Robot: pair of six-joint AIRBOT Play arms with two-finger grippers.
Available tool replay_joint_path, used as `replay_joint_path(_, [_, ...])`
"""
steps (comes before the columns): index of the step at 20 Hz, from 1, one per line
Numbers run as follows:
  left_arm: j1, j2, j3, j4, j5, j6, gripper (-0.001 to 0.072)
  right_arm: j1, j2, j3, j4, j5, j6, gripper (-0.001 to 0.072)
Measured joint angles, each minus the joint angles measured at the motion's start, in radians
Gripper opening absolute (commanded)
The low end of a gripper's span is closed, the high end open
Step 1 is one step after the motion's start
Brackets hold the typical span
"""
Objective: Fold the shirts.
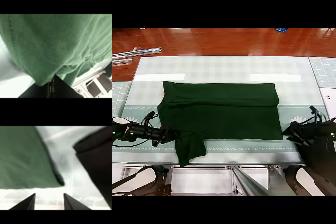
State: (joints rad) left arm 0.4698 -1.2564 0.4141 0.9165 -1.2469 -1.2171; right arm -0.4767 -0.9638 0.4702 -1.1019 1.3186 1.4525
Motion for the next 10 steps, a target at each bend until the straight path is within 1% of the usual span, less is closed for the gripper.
replay_joint_path(4, [-0.002,0.0,0.0,0.0,0.0,0.001,0.0024,-0.001,-0.048,-0.029,-0.008,-0.04,0.004,0.041])
replay_joint_path(7, [-0.002,0.0,0.0,0.0,0.0,0.001,0.0024,0.012,-0.103,-0.035,0.057,-0.08,-0.01,0.0409])
replay_joint_path(8, [-0.002,0.0,0.0,0.0,0.0,0.001,0.0024,0.026,-0.124,-0.036,0.092,-0.099,-0.016,0.0389])
replay_joint_path(10, [-0.002,0.0,0.001,-0.001,0.0,0.001,0.0024,0.064,-0.169,-0.035,0.161,-0.171,-0.047,0.002])
